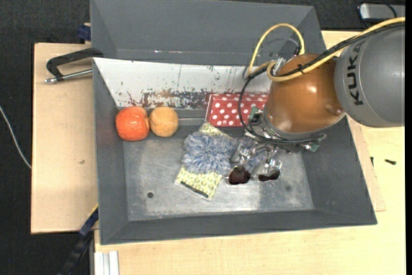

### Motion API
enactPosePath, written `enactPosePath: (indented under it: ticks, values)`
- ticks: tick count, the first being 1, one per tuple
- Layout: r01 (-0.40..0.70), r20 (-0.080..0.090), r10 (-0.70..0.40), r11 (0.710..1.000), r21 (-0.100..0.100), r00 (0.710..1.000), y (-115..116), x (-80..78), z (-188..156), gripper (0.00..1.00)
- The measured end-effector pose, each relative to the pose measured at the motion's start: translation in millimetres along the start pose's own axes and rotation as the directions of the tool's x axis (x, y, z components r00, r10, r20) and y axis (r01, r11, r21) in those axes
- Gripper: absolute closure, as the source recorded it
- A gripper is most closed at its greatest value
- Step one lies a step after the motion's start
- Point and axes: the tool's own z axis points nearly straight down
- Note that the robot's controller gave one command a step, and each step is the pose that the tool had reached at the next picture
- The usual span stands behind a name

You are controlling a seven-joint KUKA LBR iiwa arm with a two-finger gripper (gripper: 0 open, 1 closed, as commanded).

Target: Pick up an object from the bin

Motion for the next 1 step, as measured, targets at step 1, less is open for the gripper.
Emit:
enactPosePath:
  ticks: [1]
  values:
    - [0.000, 0.000, 0.000, 1.000, 0.000, 1.000, 0.0, 0.0, 0.0, 1.00]
